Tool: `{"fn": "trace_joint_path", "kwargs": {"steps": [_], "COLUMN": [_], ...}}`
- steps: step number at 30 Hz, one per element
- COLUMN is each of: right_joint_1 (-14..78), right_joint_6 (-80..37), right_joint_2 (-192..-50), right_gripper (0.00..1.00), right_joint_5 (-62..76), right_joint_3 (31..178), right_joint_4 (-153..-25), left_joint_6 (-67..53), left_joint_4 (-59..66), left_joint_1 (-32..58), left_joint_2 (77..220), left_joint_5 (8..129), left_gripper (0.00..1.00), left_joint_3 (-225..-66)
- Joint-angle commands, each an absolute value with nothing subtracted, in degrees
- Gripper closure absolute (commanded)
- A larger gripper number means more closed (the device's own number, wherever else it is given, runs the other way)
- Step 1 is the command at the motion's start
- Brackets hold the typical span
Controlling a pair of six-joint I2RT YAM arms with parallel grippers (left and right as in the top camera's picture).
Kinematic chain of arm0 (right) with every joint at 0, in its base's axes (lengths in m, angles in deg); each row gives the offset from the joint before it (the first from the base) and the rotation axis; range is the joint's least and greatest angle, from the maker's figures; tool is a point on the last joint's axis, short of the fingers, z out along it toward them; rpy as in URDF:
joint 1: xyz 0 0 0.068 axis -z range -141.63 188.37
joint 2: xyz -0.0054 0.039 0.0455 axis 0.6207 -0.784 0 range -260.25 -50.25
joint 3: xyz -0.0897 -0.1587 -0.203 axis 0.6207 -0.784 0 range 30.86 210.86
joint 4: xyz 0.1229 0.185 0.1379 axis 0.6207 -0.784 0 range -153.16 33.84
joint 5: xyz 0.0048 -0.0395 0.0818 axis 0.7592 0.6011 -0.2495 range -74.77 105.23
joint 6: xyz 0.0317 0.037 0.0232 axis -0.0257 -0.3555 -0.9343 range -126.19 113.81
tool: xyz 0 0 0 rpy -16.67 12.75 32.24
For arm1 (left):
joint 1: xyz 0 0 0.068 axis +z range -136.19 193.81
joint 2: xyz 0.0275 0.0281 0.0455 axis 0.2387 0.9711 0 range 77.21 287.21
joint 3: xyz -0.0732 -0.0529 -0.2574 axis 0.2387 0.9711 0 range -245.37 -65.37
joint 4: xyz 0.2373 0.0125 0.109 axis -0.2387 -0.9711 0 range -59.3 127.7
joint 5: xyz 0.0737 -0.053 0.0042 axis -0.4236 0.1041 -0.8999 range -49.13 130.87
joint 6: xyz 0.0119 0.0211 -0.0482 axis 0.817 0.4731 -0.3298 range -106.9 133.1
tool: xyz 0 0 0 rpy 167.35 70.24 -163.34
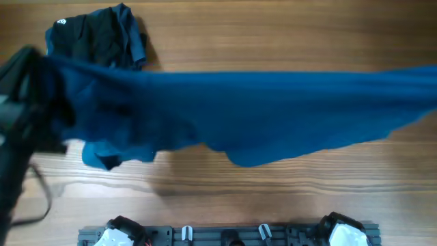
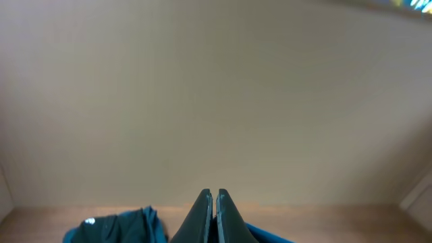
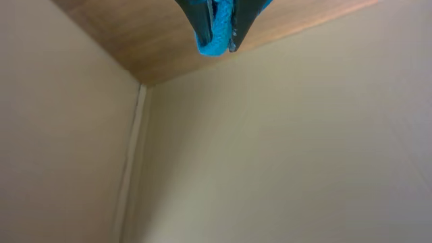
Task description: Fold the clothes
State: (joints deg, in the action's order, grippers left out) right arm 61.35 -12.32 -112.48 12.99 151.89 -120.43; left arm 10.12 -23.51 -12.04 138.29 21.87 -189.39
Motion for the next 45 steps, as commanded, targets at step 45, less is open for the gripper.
{"fn": "trace_joint_path", "kwargs": {"steps": [45], "right_joint_1": [61.7], "right_joint_6": [-12.2], "right_joint_2": [-130.7], "right_gripper": [0.96], "right_joint_5": [9.8], "right_joint_3": [164.6], "right_joint_4": [-133.9], "left_joint_6": [34.6], "left_joint_4": [-58.6], "left_joint_1": [-12.8], "left_joint_2": [192.5], "left_joint_5": [61.9], "left_gripper": [0.63], "left_joint_3": [-187.1]}}
